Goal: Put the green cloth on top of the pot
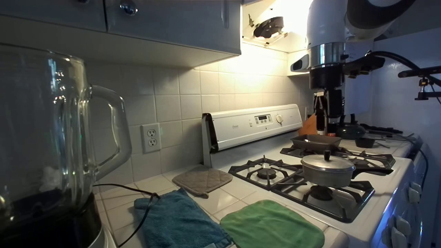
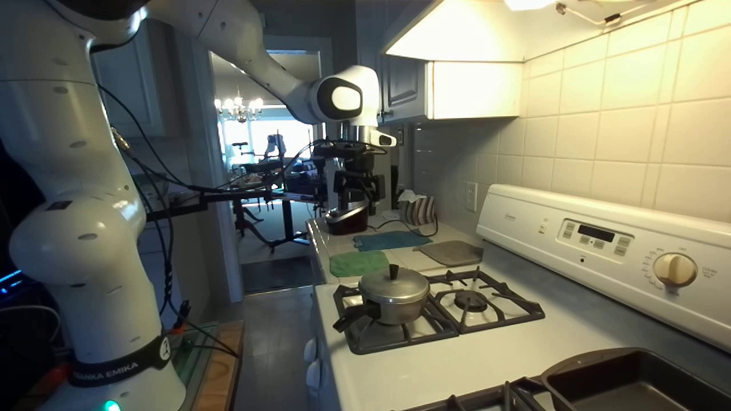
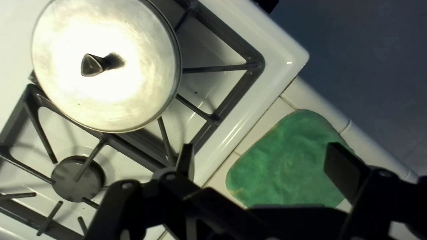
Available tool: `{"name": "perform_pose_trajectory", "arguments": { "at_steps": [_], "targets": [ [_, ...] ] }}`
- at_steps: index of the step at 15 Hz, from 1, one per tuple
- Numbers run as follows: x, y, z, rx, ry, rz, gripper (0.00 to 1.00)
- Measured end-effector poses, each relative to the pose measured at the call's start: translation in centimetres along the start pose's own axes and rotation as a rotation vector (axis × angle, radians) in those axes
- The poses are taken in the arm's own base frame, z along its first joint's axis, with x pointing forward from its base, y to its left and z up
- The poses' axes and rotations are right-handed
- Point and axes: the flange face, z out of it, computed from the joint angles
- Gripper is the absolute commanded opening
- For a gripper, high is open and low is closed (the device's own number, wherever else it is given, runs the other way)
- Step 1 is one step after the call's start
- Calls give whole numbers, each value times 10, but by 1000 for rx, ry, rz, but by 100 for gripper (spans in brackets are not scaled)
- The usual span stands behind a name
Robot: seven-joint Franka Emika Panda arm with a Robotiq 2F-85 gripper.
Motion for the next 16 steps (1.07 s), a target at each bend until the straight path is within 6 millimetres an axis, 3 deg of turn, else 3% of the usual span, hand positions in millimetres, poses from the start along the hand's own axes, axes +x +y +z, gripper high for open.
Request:
{"name": "perform_pose_trajectory", "arguments": {
  "at_steps": [4, 7, 11, 16],
  "targets": [
    [32, -47, 21, 7, -2, -102, 100],
    [53, -67, 40, 13, 4, -154, 100],
    [69, -73, 62, 34, -6, -169, 100],
    [69, -72, 57, 31, 2, -168, 100]
  ]
}}
